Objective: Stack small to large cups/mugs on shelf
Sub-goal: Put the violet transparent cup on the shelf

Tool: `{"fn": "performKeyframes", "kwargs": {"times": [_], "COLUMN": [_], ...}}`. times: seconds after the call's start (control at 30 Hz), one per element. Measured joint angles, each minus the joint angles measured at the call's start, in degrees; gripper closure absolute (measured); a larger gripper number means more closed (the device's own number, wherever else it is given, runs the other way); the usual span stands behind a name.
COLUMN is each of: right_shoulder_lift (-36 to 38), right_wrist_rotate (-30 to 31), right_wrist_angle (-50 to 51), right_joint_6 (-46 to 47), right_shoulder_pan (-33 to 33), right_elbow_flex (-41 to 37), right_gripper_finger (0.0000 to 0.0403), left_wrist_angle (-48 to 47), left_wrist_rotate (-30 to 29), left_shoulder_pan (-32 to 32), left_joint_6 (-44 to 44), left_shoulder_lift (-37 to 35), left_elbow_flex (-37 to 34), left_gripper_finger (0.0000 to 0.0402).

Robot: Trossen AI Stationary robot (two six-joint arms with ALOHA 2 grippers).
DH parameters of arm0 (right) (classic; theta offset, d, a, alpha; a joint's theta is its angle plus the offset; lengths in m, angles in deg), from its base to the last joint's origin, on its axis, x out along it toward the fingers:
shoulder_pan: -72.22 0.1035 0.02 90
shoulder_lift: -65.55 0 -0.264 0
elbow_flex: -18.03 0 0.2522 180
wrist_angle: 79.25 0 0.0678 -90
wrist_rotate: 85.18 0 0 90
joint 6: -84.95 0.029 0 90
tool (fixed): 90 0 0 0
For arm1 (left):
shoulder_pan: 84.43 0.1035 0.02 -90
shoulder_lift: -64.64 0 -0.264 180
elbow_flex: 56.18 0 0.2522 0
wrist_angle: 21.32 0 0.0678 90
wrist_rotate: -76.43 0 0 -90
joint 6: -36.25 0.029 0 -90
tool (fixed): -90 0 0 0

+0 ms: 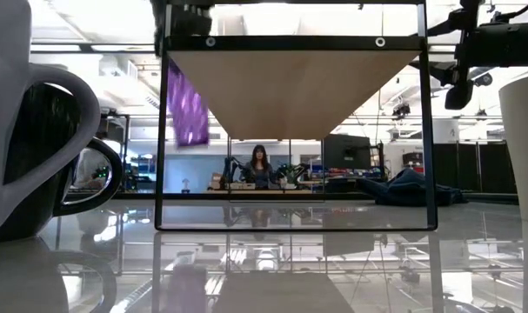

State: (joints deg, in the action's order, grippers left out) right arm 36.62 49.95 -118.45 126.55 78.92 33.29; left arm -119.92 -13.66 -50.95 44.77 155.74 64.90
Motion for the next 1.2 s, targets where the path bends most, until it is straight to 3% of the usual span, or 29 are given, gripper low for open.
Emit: {"fn": "performKeyframes", "kwargs": {"times": [0.13,0.33,0.43,0.6,0.73,0.9,1.0,1.2], "right_shoulder_lift": [0.0,0.0,0.0,-0.6,-1.9,-2.7,-3.0,-3.7], "right_wrist_rotate": [0.0,2.9,6.1,7.0,7.0,5.7,4.2,-0.7], "right_wrist_angle": [0.1,8.5,24.9,61.7,77.0,80.2,80.3,80.6], "right_joint_6": [0.0,-1.5,2.5,19.2,22.9,19.0,16.8,17.0], "right_shoulder_pan": [-0.1,-0.2,-0.4,-1.1,-1.1,-1.1,-1.1,-1.1], "right_elbow_flex": [0.2,5.4,11.7,24.9,33.1,38.9,40.4,40.6], "right_gripper_finger": [0.0212,0.0212,0.0212,0.0212,0.0211,0.0211,0.0211,0.0212], "left_wrist_angle": [-5.3,-5.1,-4.7,-5.2,-1.4,6.3,5.8,6.5], "left_wrist_rotate": [0.0,3.6,3.5,3.9,4.2,3.9,1.1,1.3], "left_shoulder_pan": [-1.4,-3.8,-5.5,-7.5,-8.5,-8.5,-8.5,-8.3], "left_joint_6": [-10.0,-24.2,-27.2,-29.6,-31.8,-34.7,-35.0,-35.2], "left_shoulder_lift": [3.4,8.3,11.0,13.9,14.8,14.7,15.1,18.3], "left_elbow_flex": [13.8,26.1,27.4,27.3,27.4,27.7,27.4,27.6], "left_gripper_finger": [0.0401,0.0401,0.0401,0.0401,0.0401,0.0401,0.0401,0.0402]}}
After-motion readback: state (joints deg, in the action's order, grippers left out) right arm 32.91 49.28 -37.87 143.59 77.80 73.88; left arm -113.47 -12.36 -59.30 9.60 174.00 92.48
